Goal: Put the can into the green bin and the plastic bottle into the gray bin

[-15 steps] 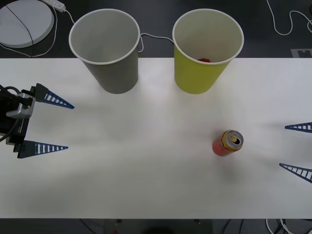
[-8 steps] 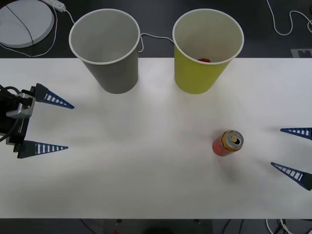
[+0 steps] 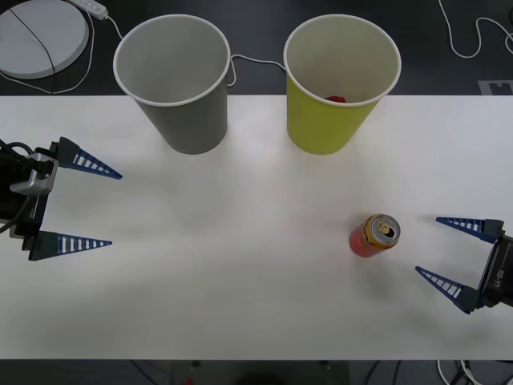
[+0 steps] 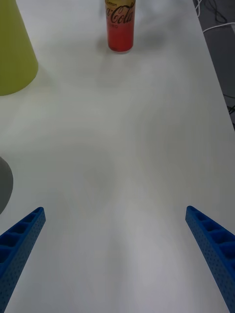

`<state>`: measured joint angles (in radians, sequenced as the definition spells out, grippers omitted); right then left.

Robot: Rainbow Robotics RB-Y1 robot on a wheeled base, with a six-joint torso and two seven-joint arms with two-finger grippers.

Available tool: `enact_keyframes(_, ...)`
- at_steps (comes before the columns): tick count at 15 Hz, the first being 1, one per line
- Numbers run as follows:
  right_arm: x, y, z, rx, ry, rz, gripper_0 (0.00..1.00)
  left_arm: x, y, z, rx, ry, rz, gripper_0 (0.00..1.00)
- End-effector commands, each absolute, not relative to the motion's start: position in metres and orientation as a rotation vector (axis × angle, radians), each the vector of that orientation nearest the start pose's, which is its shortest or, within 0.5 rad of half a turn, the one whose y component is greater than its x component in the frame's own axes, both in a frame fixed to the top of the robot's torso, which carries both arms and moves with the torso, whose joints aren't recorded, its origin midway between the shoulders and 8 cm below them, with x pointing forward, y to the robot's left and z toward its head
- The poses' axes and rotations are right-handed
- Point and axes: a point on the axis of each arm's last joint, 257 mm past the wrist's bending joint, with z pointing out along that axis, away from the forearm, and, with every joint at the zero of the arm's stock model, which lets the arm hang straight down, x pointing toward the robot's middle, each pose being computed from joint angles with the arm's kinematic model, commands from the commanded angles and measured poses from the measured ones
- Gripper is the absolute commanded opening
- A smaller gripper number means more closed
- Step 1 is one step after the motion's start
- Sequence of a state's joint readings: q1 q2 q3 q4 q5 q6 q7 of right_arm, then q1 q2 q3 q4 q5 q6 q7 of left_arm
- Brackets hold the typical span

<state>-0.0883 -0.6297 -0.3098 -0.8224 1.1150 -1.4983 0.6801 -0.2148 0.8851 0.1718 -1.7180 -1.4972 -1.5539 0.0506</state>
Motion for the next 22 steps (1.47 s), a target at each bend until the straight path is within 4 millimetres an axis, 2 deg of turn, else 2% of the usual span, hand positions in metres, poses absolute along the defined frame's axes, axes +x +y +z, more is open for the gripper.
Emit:
enact_keyframes(1, 0.385, -0.327, -0.302, -0.987, 1.436, 0.434, 1.0, 0.39, 0.258, -0.162, 1.795, 1.477, -0.331, 1.0)
enact_keyframes(11, 0.398, -0.279, -0.321, -0.995, 1.413, 0.464, 1.0, 0.39, 0.258, -0.162, 1.795, 1.477, -0.331, 1.0)
enact_keyframes(18, 0.414, -0.244, -0.322, -0.983, 1.376, 0.468, 1.0, 0.39, 0.258, -0.162, 1.795, 1.477, -0.331, 1.0)
enact_keyframes(22, 0.421, -0.231, -0.322, -0.98, 1.361, 0.461, 1.0, 0.39, 0.258, -0.162, 1.795, 1.477, -0.331, 1.0)
